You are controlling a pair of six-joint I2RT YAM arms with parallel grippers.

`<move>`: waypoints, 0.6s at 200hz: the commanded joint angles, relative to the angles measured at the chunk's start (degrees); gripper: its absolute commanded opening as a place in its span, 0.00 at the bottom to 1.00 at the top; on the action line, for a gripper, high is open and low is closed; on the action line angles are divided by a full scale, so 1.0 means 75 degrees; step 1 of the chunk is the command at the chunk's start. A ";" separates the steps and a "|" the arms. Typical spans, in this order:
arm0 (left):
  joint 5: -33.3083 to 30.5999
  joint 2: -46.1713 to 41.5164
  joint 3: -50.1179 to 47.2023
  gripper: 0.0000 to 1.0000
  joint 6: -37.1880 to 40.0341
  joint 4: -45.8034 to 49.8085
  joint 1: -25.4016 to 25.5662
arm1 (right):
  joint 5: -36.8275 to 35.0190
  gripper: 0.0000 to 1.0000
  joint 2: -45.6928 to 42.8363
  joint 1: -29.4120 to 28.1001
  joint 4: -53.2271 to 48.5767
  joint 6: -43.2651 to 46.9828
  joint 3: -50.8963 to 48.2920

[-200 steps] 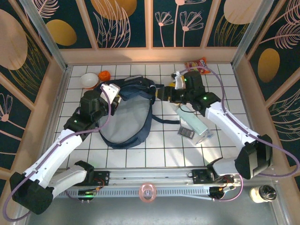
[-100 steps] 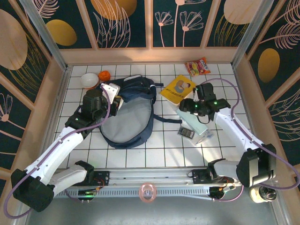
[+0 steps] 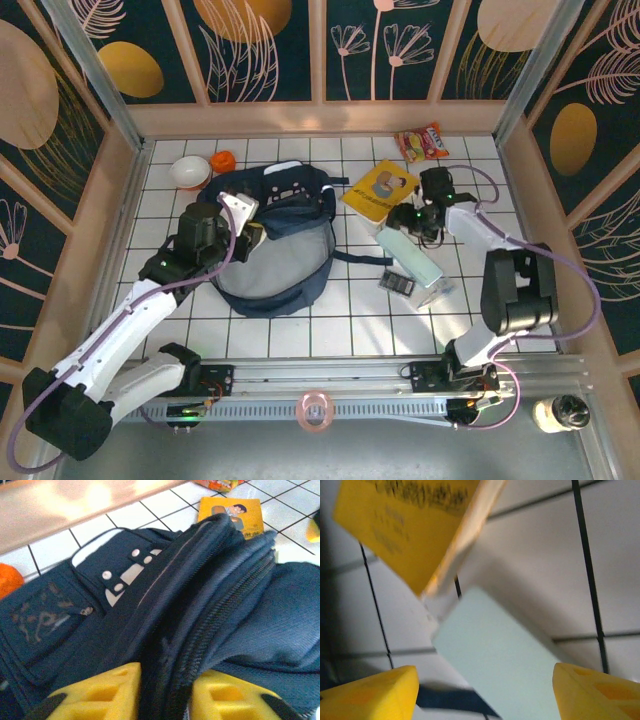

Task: Pack the student bag

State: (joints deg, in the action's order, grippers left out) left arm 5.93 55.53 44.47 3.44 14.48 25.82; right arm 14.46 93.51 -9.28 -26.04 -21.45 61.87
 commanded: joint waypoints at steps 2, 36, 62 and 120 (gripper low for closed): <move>0.0290 -0.0286 -0.0011 0.38 0.0081 0.0025 -0.0045 | 0.0878 0.71 0.0625 0.0233 0.1272 -0.1104 0.0515; 0.0696 -0.0221 0.0206 0.53 -0.0245 -0.0123 -0.0045 | 0.1532 0.69 0.1542 0.0379 0.2205 -0.1924 0.0795; 0.1366 0.0417 0.0891 0.61 -0.0285 -0.0026 -0.0045 | 0.1366 0.69 0.1900 0.0434 0.2390 -0.2094 0.0932; 0.4071 0.1467 0.2131 0.62 -0.0453 -0.0361 -0.0054 | 0.1189 0.64 0.2546 0.0526 0.2376 -0.2032 0.1333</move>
State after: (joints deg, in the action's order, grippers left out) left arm 27.05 65.60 57.17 1.89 14.76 25.78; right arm 23.66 110.98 -5.93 -9.21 -36.21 69.56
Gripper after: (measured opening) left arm 0.614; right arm 0.653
